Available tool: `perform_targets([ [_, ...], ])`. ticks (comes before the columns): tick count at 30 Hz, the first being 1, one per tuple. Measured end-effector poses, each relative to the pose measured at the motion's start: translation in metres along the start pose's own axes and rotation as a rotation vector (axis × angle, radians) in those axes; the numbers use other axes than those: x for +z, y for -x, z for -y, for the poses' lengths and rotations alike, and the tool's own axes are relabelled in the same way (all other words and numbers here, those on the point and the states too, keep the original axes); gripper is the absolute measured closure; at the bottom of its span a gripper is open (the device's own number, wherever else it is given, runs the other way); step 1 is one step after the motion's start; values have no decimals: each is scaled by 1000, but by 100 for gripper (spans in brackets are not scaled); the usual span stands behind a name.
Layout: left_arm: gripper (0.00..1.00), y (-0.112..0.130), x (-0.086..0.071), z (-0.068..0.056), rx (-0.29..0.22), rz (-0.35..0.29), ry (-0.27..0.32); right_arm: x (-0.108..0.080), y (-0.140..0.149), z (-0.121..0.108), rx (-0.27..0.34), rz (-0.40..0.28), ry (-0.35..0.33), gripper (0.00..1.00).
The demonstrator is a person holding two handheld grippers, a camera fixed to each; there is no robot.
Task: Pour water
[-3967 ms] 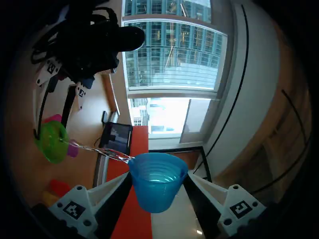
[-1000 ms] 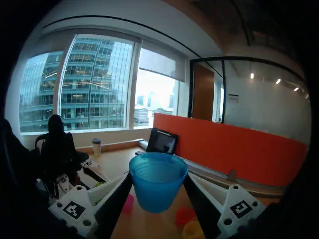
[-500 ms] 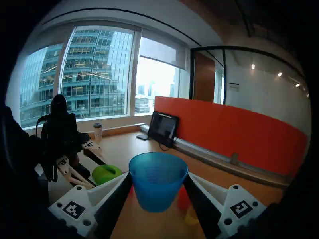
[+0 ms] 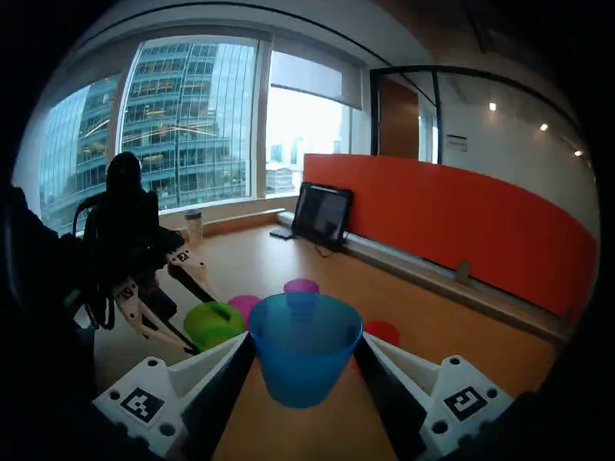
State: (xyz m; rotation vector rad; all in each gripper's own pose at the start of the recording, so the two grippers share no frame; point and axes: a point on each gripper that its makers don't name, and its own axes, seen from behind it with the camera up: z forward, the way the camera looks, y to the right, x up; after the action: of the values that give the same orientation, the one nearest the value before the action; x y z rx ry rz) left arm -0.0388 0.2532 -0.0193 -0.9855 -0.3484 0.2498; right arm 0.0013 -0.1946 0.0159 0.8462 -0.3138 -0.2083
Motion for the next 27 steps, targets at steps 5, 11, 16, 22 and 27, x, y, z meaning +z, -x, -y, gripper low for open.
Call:
perform_targets([
  [5, 16, 15, 6, -2, 2, 55, 12, 4, 21, 1, -7, 43, -8, 9],
  [11, 16, 31, 13, -4, 10, 109, 30, 9, 42, 2, -3, 85, -19, 9],
  [16, 16, 41, 20, -3, 11, 142, 36, 13, 60, 4, -9, 121, -27, 9],
  [22, 16, 50, 25, -3, 0, 160, 45, 17, 82, 7, -10, 162, -35, 9],
  [27, 16, 55, 28, -3, -6, 170, 47, 19, 95, 10, -13, 186, -41, 9],
])
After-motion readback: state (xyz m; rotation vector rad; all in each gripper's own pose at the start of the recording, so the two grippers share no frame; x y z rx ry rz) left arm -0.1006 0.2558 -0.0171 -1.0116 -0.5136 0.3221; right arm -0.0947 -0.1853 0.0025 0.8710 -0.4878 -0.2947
